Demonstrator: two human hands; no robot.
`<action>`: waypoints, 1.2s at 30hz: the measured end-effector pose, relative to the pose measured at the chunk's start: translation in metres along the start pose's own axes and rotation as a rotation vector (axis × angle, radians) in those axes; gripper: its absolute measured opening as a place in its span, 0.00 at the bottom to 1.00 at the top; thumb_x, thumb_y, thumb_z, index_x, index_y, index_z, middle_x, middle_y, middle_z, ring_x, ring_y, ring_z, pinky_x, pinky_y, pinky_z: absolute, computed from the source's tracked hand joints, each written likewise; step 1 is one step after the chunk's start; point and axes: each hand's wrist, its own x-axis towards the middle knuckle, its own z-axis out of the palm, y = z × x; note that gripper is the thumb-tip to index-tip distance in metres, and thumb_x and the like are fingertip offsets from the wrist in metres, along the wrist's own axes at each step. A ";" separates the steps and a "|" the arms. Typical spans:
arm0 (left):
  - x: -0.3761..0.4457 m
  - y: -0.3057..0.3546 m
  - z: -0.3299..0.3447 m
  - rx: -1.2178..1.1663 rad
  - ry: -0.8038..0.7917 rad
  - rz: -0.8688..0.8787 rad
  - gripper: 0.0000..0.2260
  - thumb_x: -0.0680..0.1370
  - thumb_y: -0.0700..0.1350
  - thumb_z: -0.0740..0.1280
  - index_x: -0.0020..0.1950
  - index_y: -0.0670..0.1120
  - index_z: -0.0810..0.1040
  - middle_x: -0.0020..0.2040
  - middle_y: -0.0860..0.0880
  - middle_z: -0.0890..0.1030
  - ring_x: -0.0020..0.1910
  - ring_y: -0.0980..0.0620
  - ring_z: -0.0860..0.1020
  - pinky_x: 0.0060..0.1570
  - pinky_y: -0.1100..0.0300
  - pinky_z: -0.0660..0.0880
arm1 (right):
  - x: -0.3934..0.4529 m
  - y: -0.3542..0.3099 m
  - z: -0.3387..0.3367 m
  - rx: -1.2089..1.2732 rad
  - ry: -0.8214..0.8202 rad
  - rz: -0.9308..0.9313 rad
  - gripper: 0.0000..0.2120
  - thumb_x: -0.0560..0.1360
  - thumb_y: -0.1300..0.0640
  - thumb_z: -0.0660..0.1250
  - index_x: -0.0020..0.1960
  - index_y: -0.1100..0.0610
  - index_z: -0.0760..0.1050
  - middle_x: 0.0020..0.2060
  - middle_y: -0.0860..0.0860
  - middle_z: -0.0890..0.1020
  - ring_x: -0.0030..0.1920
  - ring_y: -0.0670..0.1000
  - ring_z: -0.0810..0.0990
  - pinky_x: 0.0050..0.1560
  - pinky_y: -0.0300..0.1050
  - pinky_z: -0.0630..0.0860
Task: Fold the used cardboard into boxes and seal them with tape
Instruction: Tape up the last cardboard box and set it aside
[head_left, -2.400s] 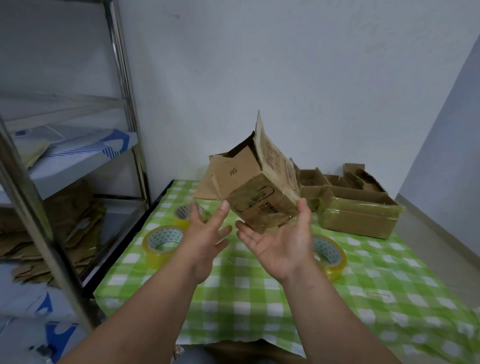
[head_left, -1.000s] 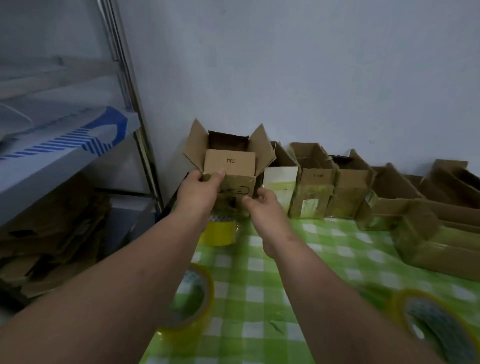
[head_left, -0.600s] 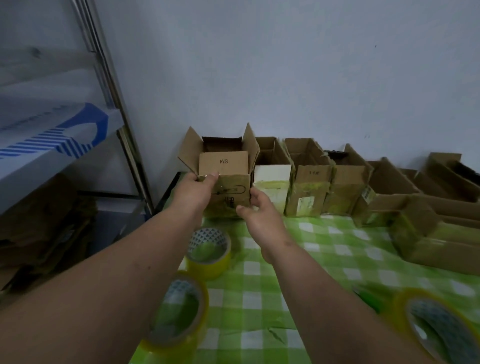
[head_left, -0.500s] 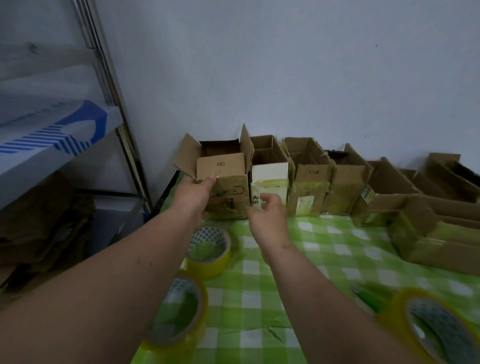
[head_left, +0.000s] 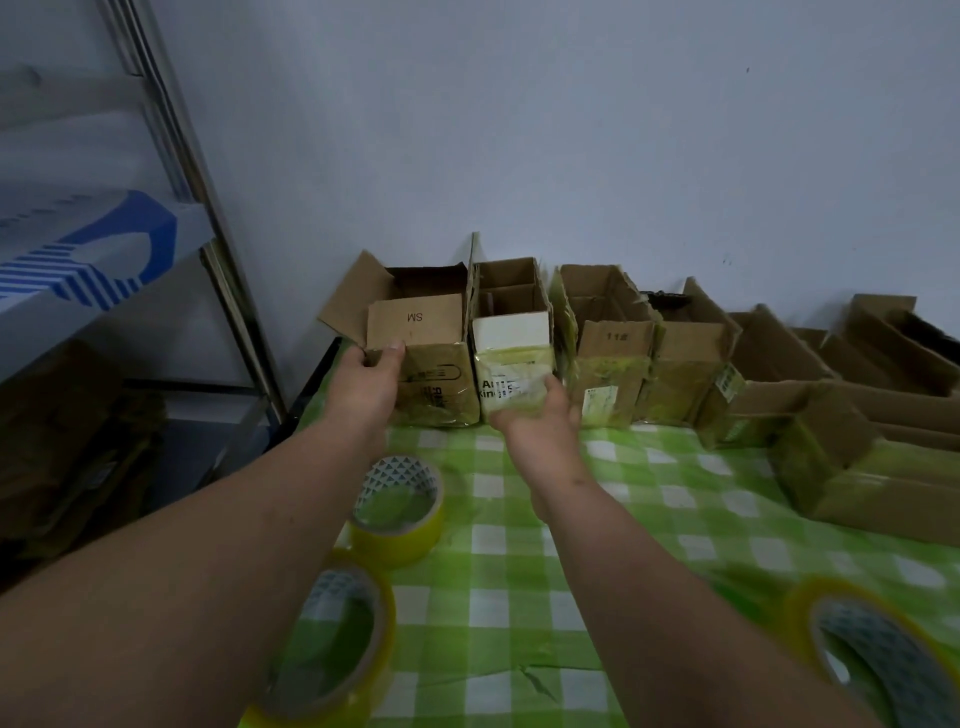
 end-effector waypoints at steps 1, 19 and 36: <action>0.000 -0.001 -0.001 0.002 -0.007 0.003 0.15 0.81 0.54 0.64 0.66 0.52 0.70 0.63 0.51 0.75 0.60 0.47 0.74 0.62 0.45 0.74 | 0.000 0.001 0.000 0.000 -0.005 -0.001 0.39 0.78 0.57 0.68 0.80 0.47 0.49 0.77 0.46 0.50 0.74 0.57 0.61 0.68 0.51 0.66; -0.062 0.019 -0.017 0.321 0.046 0.163 0.34 0.76 0.50 0.71 0.78 0.53 0.58 0.73 0.47 0.68 0.68 0.43 0.71 0.66 0.45 0.70 | -0.050 -0.002 -0.041 -0.064 0.012 -0.053 0.30 0.79 0.59 0.65 0.77 0.51 0.59 0.73 0.50 0.59 0.40 0.44 0.67 0.42 0.37 0.67; -0.174 0.037 -0.035 0.572 -0.042 0.259 0.27 0.79 0.47 0.68 0.75 0.45 0.65 0.72 0.44 0.69 0.66 0.43 0.71 0.58 0.55 0.69 | -0.130 -0.008 -0.083 -0.157 -0.091 -0.148 0.25 0.79 0.58 0.63 0.75 0.52 0.63 0.74 0.52 0.65 0.40 0.44 0.71 0.45 0.43 0.69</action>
